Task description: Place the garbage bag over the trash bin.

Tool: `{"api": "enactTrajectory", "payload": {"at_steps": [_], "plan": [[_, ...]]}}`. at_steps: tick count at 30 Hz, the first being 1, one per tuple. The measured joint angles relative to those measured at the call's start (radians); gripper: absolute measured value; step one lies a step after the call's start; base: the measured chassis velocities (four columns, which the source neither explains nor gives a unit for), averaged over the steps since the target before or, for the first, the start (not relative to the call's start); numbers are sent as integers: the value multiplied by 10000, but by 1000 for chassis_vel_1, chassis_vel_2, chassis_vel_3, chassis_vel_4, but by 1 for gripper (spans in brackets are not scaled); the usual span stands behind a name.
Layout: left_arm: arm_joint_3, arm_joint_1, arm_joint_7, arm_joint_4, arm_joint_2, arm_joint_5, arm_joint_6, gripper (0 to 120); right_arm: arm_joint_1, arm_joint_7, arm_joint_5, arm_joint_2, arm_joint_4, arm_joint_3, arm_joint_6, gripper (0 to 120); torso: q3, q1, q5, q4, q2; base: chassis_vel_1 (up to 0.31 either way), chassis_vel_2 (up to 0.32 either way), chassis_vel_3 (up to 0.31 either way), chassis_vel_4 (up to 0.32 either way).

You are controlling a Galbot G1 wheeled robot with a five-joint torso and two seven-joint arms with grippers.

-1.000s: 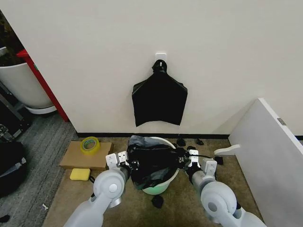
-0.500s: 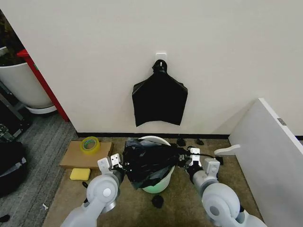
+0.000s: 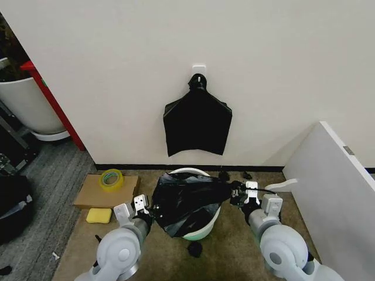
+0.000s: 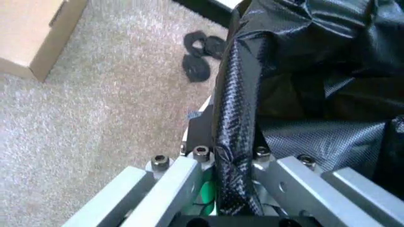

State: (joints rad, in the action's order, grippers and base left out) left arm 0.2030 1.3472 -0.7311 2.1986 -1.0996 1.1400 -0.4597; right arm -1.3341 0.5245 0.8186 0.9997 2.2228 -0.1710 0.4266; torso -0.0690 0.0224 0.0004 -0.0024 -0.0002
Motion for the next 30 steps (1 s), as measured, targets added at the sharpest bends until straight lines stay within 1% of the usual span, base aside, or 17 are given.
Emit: {"api": "enactTrajectory", "payload": {"at_steps": [1, 5, 7, 9, 11, 12, 14, 16, 17, 18, 20, 22, 23, 25, 26, 28, 30], "plan": [[0, 0, 0, 0, 0, 0, 0, 1, 0, 0, 0, 0, 0, 0, 0, 0, 0, 0, 0, 0, 0, 0, 0, 0, 0], [71, 58, 37, 332, 175, -139, -113, 1, -442, -529, -893, -295, 801, -114, -190, 12, 1, 0, -1, -1, 1, 0, 0, 0, 0], [105, 61, 72, 517, 320, -229, -212, 1, -941, -851, -1400, -535, 1458, -498, -173, 24, 2, -1, -3, -2, 1, 0, 0, 0, 0], [112, 60, 86, 546, 360, -239, -227, 1, -1086, -919, -1493, -591, 1574, -613, -180, 26, 2, -1, -3, -1, 1, 0, 0, 0, 0], [132, 54, 105, 588, 495, -264, -258, 1, -1605, -1136, -1808, -761, 1915, -1127, -244, 36, 2, -1, -2, -1, 0, 0, 0, 0, 0], [134, 49, 106, 588, 515, -268, -261, 1, -1693, -1167, -1861, -783, 1962, -1236, -260, 38, 2, -1, -1, -1, 1, 0, 0, 0, 0], [150, -19, 32, 578, 592, -314, -287, 1, -2148, -1367, -2093, -825, 2189, -1979, -343, 49, 2, -1, -1, -2, 1, 0, 0, 0, 0], [158, -71, -42, 532, 594, -345, -287, 1, -2294, -1430, -2097, -810, 2267, -2247, -358, 52, 2, -1, -2, -1, 1, 0, 0, 0, 0], [167, -110, -74, 488, 611, -363, -287, 1, -2455, -1545, -2092, -788, 2341, -2494, -392, 57, 2, -1, -3, -3, 1, 0, 0, 0, 0], [168, -126, -75, 474, 634, -368, -290, 1, -2555, -1658, -2102, -780, 2379, -2618, -449, 59, 2, -1, -2, -2, 0, 0, 0, 0, 0], [163, -152, 45, 488, 775, -445, -339, 1, -2895, -2428, -2392, -862, 2503, -2857, -916, 69, 2, -1, -2, -3, 1, 0, 0, 0, 0], [107, -152, 365, 568, 922, -765, -391, 1, -2983, -3406, -2842, -1173, 2586, -2781, -1446, 77, 2, -1, -3, -3, 1, 0, 0, 0, 0], [107, -152, 365, 568, 922, -765, -391, 1, -2983, -3406, -2842, -1173, 2586, -2781, -1446, 77, 2, -1, -3, -3, 1, 0, 0, 0, 0], [45, -143, 826, 651, 1078, -1199, -446, 1, -2686, -4518, -3311, -1632, 2559, -2460, -1859, 86, 2, -1, -1, -2, 1, 0, 0, 0, 0], [31, -140, 948, 681, 1112, -1308, -469, 1, -2580, -4777, -3427, -1746, 2530, -2392, -1926, 88, 2, -1, -1, 0, 1, 0, 0, 0, 0], [-62, -105, 1545, 822, 1292, -1860, -536, 1, -1982, -5858, -4032, -2192, 2311, -2161, -2032, 98, 1, -1, -3, 2, 1, 0, 0, 0, 0], [-108, -100, 1762, 847, 1365, -2077, -540, 1, -1753, -6223, -4226, -2318, 2238, -2084, -2044, 98, 1, -1, 0, 3, 1, 0, 0, 0, 0]]}}
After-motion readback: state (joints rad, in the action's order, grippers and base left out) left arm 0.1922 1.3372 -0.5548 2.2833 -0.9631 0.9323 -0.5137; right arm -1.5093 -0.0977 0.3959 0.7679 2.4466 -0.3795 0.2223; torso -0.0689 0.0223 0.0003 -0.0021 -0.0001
